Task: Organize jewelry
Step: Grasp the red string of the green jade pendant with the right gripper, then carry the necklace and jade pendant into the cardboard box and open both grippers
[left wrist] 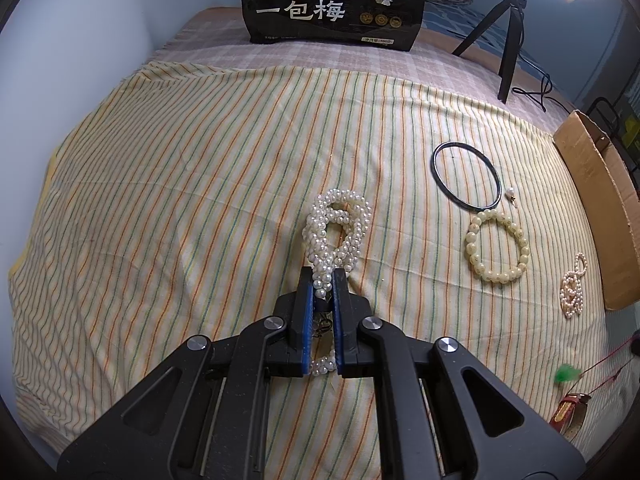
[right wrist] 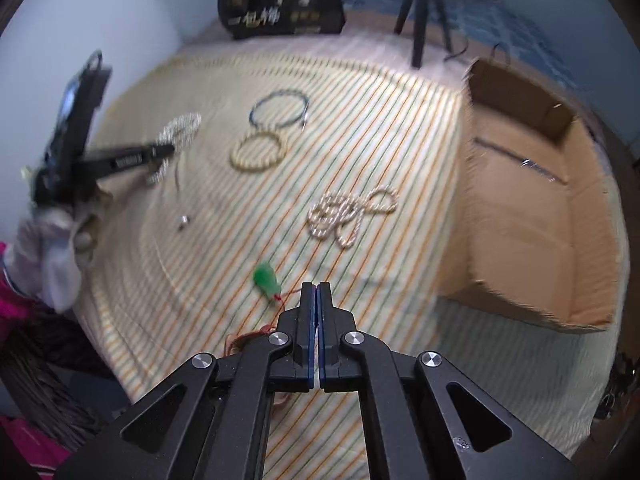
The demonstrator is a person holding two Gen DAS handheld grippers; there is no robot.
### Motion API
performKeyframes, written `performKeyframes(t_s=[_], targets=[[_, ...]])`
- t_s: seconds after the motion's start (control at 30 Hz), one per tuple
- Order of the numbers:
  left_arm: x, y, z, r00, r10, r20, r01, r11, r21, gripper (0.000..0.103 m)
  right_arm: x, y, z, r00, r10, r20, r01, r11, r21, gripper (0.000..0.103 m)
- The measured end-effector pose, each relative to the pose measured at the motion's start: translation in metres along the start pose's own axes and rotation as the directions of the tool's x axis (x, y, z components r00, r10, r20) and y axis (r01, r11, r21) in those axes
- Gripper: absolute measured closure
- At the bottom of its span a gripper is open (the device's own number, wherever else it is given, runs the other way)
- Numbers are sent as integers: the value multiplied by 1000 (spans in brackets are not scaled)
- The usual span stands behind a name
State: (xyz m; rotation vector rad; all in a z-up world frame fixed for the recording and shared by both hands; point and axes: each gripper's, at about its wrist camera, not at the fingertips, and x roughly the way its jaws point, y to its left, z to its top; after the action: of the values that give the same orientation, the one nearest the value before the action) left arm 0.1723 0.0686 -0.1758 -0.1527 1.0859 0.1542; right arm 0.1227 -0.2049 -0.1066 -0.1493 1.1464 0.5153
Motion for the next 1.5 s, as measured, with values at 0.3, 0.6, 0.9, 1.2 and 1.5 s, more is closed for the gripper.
performKeyframes(t_s=[0.3,0.6,0.9,1.2,1.5], targets=[[-11,-2,1,999,-30,19,30,1000,1,97,-27,0,15,991,5,133,-13,998,56,103],[-17,-5,1,999,-33,32,33,999,8,97,-54,-3,16,966,134,223,-161,981,111,103],[-28,-6,7,997,-60,53,60,998,2,97,-58,2,13,965,115,234,-140,986,92,103],[-74,-11,19,980,-147,132,146,989,16,97,-71,-9,16,959,77,271,-108,989,103,103],[-113,-20,34,956,-233,180,233,972,25,97,-84,-24,21,950,33,310,-77,989,129,103]])
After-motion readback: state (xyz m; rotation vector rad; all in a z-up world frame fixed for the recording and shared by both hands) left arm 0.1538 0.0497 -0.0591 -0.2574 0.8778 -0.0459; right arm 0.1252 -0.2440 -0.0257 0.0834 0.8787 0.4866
